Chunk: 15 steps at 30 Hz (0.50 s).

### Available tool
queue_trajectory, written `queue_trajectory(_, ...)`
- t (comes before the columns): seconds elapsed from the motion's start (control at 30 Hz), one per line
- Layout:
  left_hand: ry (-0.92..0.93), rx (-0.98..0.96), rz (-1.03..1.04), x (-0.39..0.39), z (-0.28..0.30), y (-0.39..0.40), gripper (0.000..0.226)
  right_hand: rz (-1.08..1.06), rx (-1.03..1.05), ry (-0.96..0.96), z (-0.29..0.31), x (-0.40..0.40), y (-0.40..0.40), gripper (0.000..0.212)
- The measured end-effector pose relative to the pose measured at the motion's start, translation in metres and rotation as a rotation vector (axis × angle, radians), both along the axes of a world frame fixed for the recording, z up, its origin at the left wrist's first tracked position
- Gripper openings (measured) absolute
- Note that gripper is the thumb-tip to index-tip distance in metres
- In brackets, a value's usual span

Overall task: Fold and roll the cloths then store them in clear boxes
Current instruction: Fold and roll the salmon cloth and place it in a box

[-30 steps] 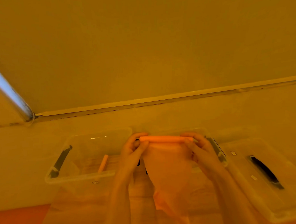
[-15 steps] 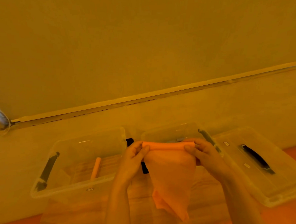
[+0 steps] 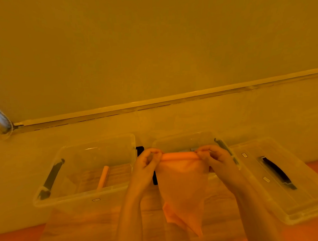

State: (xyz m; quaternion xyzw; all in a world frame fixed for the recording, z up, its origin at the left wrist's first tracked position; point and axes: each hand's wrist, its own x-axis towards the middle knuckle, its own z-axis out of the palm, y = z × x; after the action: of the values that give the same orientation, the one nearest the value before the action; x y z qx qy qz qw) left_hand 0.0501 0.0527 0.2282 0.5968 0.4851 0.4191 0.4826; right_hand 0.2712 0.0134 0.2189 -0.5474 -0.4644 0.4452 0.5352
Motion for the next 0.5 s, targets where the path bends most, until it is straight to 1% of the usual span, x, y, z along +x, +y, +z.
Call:
queue_trajectory(0.1,-0.004,-0.022,-0.025,-0.0039,-0.0003,0.0,0.035,0.034,-0.056,0.08,-0.003,0.0021,0.0,0.028)
queue_trajectory(0.13,-0.013,-0.029,-0.036,-0.0049,-0.0002,0.0002,0.034,0.043,-0.071,0.098,-0.004,0.0028,-0.0004,0.029)
queue_trajectory(0.23,-0.046,-0.022,-0.072,-0.0062,0.0031,-0.0007,0.017,0.068,-0.077,0.126,-0.0035,0.0008,-0.0024,0.021)
queue_trajectory(0.3,-0.057,-0.035,-0.083,-0.0072,0.0032,-0.0002,0.015,0.079,-0.1,0.113,-0.0022,-0.0015,-0.003,0.019)
queue_trajectory(0.4,-0.075,-0.056,-0.067,-0.009,0.0002,0.0009,0.017,0.082,-0.099,0.088,-0.0024,-0.0023,-0.0032,0.023)
queue_trajectory(0.5,-0.114,-0.078,-0.057,-0.0103,-0.0019,0.0006,0.019,0.088,-0.082,0.138,-0.0043,-0.0031,-0.0053,0.026)
